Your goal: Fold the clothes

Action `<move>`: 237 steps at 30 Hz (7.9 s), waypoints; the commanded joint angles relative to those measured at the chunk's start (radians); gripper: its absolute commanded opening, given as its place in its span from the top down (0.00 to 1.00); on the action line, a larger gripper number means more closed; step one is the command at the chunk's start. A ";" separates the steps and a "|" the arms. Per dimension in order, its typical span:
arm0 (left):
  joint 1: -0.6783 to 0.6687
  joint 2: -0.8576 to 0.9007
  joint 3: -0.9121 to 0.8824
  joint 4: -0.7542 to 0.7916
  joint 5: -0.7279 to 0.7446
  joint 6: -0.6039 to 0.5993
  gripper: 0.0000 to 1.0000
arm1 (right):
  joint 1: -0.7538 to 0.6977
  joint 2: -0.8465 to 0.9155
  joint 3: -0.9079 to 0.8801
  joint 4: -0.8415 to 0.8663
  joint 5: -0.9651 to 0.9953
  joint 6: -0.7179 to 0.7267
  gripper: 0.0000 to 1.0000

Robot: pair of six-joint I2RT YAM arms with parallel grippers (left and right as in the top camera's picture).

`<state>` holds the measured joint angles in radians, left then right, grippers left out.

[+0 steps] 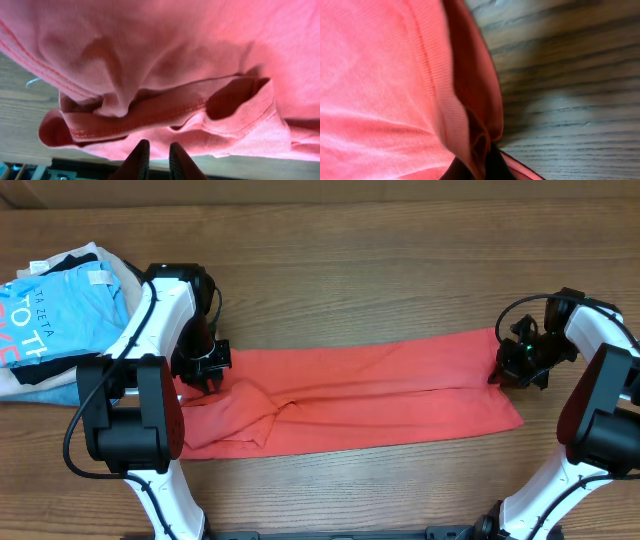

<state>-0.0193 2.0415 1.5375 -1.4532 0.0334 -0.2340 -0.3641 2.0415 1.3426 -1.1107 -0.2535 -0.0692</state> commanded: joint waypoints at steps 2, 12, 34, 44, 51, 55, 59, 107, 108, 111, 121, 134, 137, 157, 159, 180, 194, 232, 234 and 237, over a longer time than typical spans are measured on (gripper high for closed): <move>0.008 -0.023 0.048 -0.012 0.011 0.010 0.83 | -0.064 0.014 0.090 0.008 0.051 0.067 0.96; 0.008 -0.023 0.070 0.002 0.012 0.008 0.84 | -0.103 0.014 0.329 -0.169 0.203 0.090 0.96; 0.008 -0.023 0.070 0.035 0.013 0.009 0.80 | 0.517 0.008 0.364 -0.394 0.200 0.068 0.96; 0.008 -0.023 0.070 0.036 0.016 0.010 0.80 | 0.772 0.009 0.363 -0.355 0.162 0.153 0.96; 0.006 -0.023 0.070 0.036 0.017 0.010 0.80 | 0.859 0.014 0.362 -0.325 0.144 0.175 0.96; 0.006 -0.023 0.070 0.035 0.016 0.010 0.80 | 0.876 0.014 0.362 -0.305 0.142 0.179 0.96; 0.006 -0.023 0.070 0.033 0.016 0.010 0.80 | 0.877 0.014 0.362 -0.304 0.139 0.178 0.96; 0.007 -0.022 0.070 0.038 0.016 0.021 0.79 | 0.819 -0.008 0.347 -0.282 0.179 0.253 0.63; 0.007 -0.022 0.070 0.037 0.016 0.021 0.79 | 0.819 -0.008 0.342 -0.281 0.180 0.253 0.63; 0.008 -0.022 0.070 0.037 0.016 0.021 0.79 | 0.819 -0.008 0.316 -0.262 0.180 0.253 0.62; 0.007 -0.022 0.070 0.038 0.016 0.021 0.78 | 0.819 -0.008 0.272 -0.163 0.180 0.257 0.74; 0.007 -0.022 0.070 0.037 0.016 0.021 0.78 | 0.819 -0.008 0.272 0.094 -0.032 0.169 0.54; 0.007 -0.022 0.070 0.037 0.016 0.021 0.78 | 0.819 -0.008 0.272 0.084 -0.045 0.127 0.53; 0.007 -0.022 0.070 0.044 0.016 0.025 0.75 | 0.764 -0.085 0.253 -0.113 0.196 0.246 0.64; 0.007 -0.022 0.070 0.042 0.016 0.025 0.75 | 0.766 -0.085 0.225 -0.092 0.196 0.246 0.65; 0.007 -0.022 0.070 0.040 0.016 0.025 0.75 | 0.827 -0.081 0.031 0.272 0.026 0.147 0.69; 0.007 -0.022 0.070 0.037 0.015 0.029 0.71 | 0.846 -0.103 0.080 0.258 0.129 0.200 0.67; 0.007 -0.022 0.070 0.032 0.016 0.036 0.69 | 0.740 -0.330 -0.322 0.158 -0.198 0.065 0.55; 0.007 -0.022 0.070 0.032 0.016 0.036 0.69 | 0.764 -0.330 -0.322 0.163 -0.267 0.002 0.54; 0.007 -0.022 0.070 0.032 0.016 0.036 0.69 | 0.789 -0.330 -0.322 0.183 -0.273 -0.007 0.51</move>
<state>-0.0181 2.0415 1.5906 -1.4170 0.0376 -0.2256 0.4046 1.7111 1.0241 -0.9390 -0.4282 0.0063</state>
